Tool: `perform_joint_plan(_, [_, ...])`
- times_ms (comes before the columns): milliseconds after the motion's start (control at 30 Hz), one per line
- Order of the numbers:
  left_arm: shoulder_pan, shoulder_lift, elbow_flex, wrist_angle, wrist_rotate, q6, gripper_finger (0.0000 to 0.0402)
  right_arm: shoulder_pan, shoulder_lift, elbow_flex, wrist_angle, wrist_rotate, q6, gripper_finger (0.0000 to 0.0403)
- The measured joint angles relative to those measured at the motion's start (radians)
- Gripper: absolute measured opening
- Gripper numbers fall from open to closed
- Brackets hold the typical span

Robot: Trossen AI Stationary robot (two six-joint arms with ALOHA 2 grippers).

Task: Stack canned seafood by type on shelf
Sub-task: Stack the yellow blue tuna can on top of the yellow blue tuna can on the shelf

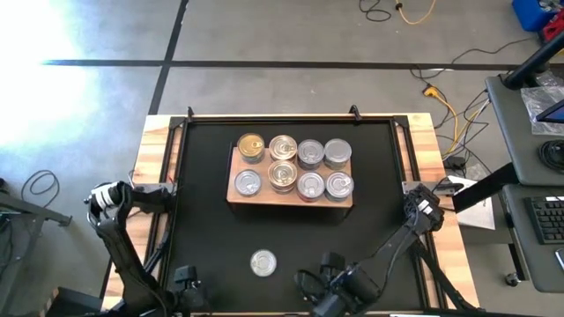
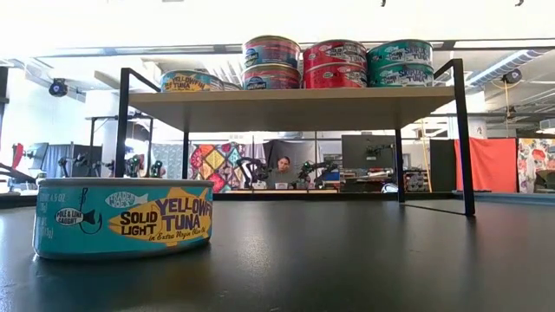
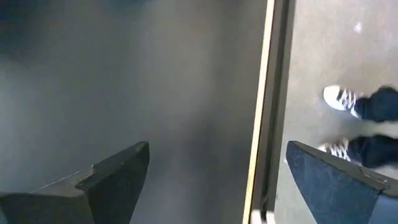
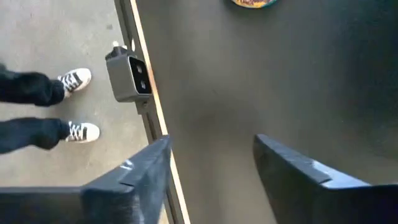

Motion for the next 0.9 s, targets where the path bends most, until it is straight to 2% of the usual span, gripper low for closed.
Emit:
perform_joint_plan(133, [-0.020,0.017,0.005,-0.002,-0.063,-0.010,0.0363,-0.014,0.000,-0.002,-0.002,-0.009,-0.045,0.0259])
perform_joint_plan(233, [-0.045,0.031,-0.002,-0.016,-0.110,-0.026,0.0363,-0.024,0.006,-0.004,-0.032,-0.010,-0.066,0.0273])
perform_joint_plan(333, [-0.081,0.031,-0.021,-0.038,-0.178,-0.086,0.0363,-0.033,0.034,-0.006,-0.049,-0.010,-0.089,0.0275])
perform_joint_plan(533, [-0.089,0.049,-0.058,-0.008,-0.193,-0.110,0.0363,-0.039,0.081,-0.008,0.001,-0.028,-0.066,0.0268])
perform_joint_plan(700, [-0.068,0.051,-0.132,0.138,-0.204,-0.102,0.0363,-0.038,0.083,-0.010,-0.026,-0.027,-0.074,0.0267])
perform_joint_plan(800, [-0.043,0.051,-0.178,0.166,-0.223,-0.118,0.0363,-0.050,0.089,-0.026,-0.065,-0.028,-0.038,0.0276])
perform_joint_plan(900, [0.000,0.050,-0.210,0.172,-0.265,-0.109,0.0363,-0.079,0.092,-0.042,-0.014,0.009,-0.067,0.0283])
